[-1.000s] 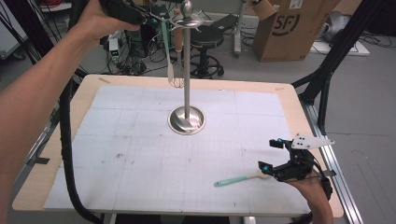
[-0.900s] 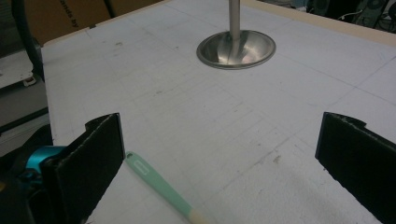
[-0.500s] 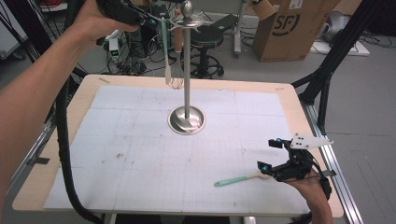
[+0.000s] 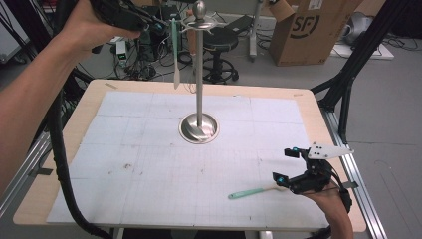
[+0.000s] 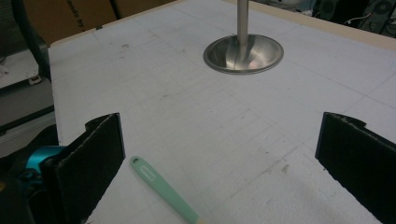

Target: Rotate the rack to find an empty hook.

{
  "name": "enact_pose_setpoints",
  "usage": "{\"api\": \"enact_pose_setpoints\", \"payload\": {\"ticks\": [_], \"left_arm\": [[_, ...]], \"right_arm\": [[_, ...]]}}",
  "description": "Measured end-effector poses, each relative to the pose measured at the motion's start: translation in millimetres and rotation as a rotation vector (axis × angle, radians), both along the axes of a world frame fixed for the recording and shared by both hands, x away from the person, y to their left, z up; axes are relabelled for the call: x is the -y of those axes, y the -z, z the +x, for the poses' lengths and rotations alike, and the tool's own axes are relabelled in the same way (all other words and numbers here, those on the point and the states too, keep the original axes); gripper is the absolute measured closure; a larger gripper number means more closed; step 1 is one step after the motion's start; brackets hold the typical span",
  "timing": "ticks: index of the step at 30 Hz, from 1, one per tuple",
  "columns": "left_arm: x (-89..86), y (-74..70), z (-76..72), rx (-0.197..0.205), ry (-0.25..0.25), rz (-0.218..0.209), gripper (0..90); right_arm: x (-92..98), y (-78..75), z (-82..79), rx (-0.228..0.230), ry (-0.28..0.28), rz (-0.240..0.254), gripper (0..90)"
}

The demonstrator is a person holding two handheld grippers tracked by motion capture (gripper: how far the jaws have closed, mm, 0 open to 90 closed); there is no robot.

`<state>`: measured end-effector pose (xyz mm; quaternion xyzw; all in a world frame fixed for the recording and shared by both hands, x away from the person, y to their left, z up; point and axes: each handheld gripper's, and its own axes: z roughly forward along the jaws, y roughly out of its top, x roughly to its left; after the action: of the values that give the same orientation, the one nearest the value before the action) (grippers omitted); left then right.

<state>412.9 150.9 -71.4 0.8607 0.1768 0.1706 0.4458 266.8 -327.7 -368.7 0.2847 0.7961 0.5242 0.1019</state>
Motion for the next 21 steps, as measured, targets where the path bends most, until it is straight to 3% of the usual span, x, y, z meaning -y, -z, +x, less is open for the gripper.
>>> {"api": "enact_pose_setpoints", "payload": {"ticks": [3,10,21], "left_arm": [[1.7,-0.4,-5.6,0.002,0.007,0.014,90.0],[13.5,-1.7,-13.8,0.002,0.021,0.003,89.9],[36.6,7.6,-2.7,-0.013,0.045,0.016,89.9]], "right_arm": [[-1.4,-0.5,0.3,0.011,-0.007,-0.003,0.0],[-2.6,-0.5,0.2,0.008,-0.011,-0.002,0.0],[-3.7,-1.1,0.1,0.009,-0.018,0.002,0.0]]}}
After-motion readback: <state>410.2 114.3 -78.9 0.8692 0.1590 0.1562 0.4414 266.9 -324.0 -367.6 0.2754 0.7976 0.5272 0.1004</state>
